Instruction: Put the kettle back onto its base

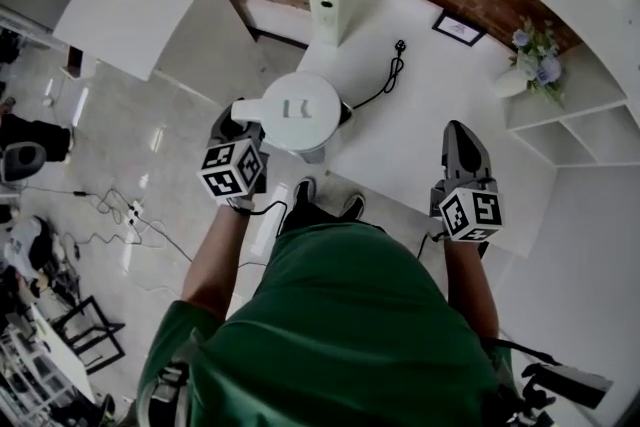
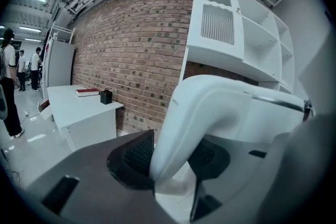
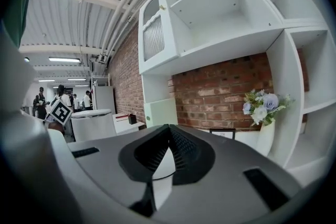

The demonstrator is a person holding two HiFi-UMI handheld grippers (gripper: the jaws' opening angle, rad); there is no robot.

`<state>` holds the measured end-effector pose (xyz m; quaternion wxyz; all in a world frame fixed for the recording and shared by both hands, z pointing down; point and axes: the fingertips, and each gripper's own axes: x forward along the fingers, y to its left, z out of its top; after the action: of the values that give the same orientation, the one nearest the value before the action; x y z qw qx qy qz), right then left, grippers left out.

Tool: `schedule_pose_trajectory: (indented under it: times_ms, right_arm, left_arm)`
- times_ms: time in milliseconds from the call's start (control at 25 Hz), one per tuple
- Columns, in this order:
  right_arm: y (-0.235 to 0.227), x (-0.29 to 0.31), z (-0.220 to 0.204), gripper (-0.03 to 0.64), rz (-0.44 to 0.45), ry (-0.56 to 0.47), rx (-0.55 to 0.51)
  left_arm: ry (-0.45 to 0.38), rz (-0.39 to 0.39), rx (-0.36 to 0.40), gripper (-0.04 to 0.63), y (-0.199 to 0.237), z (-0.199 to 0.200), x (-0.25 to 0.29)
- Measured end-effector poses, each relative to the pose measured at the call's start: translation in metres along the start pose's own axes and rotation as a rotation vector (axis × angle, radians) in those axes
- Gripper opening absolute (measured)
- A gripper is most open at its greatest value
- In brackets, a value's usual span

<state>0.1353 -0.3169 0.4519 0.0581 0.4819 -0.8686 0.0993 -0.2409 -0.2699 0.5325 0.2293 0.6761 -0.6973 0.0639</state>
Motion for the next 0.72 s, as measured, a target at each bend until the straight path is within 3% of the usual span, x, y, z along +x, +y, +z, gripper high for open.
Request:
schedule_pose_trajectory:
  times_ms: [280, 720]
  right_arm:
    - [-0.003, 0.016, -0.005, 0.021, -0.095, 0.025, 0.017]
    - [0.003, 0.023, -0.024, 0.021, -0.208, 0.068, 0.04]
  left_arm:
    - [0.018, -0.057, 0.089, 0.179, 0.001, -0.006, 0.056]
    - [0.075, -0.142, 0.118, 0.179, -0.005, -0.028, 0.111]
